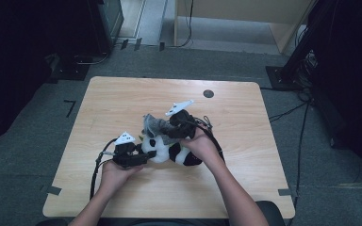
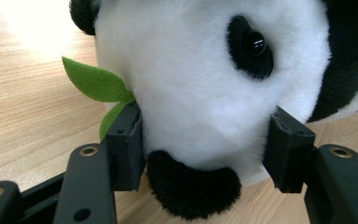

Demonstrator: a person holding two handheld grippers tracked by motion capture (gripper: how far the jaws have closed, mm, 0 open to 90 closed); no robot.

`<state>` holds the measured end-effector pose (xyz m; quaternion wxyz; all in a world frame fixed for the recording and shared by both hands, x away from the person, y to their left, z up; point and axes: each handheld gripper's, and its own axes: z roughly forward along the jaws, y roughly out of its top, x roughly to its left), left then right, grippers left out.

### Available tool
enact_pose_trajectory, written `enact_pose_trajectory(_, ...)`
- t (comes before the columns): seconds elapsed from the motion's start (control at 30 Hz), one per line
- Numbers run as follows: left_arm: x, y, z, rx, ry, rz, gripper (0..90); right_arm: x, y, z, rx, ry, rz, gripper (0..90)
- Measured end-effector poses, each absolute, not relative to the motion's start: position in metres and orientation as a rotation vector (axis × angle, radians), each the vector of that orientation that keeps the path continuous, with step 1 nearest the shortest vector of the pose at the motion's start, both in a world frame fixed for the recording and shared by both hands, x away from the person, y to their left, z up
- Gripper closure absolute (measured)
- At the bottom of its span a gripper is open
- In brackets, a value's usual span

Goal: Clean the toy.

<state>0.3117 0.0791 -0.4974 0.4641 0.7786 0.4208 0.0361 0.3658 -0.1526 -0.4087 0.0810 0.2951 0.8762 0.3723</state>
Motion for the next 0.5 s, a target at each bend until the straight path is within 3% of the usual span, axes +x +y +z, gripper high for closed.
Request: enact_pose_trajectory(0.5, 0.318, 0.079, -0.499, 1.912, 1.045, 0.026, 39.6, 0.352, -0.202, -0.412, 0.983, 2.56, 1.232, 76.1)
